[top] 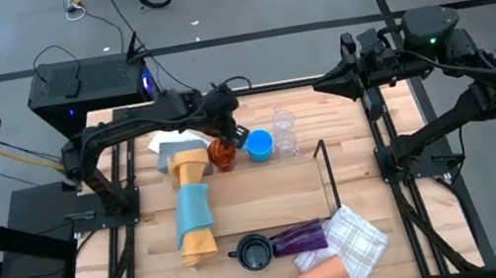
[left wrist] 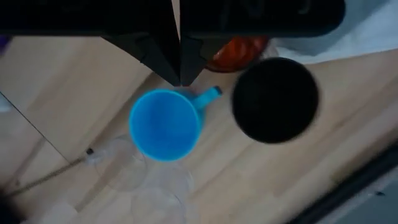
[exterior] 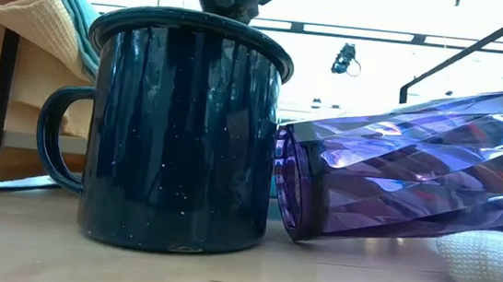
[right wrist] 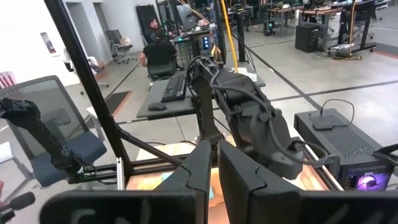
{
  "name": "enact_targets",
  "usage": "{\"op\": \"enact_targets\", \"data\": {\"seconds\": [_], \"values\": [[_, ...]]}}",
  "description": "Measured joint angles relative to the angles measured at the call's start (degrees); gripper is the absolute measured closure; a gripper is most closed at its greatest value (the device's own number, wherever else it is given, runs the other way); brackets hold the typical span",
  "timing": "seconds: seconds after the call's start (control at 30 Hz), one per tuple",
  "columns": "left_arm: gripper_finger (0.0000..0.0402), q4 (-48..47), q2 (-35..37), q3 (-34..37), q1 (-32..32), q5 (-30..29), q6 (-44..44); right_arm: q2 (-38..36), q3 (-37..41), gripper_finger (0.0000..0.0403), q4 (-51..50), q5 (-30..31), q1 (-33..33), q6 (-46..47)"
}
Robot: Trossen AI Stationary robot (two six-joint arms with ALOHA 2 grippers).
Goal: Stack small to large cups/mugs on shelf
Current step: Put the black cup on the shelf
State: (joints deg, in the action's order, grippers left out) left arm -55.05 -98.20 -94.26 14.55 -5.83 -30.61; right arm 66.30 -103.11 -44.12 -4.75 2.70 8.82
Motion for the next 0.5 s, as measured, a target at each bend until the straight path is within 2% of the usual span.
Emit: {"op": "enact_targets", "data": {"seconds": [0.3, 0.5], "values": [[0.0372, 0.7, -1.1, 0.0, -0.5, 1.7, 0.5, 0.0, 0.0, 0.0365, 0.0, 0.0, 0.0, 0.0], [0.0377, 2.7, -1.1, 0.0, -0.5, 1.1, 6.4, 0.1, 0.0, 0.0365, 0.0, 0.0, 0.0, -0.3]]}}
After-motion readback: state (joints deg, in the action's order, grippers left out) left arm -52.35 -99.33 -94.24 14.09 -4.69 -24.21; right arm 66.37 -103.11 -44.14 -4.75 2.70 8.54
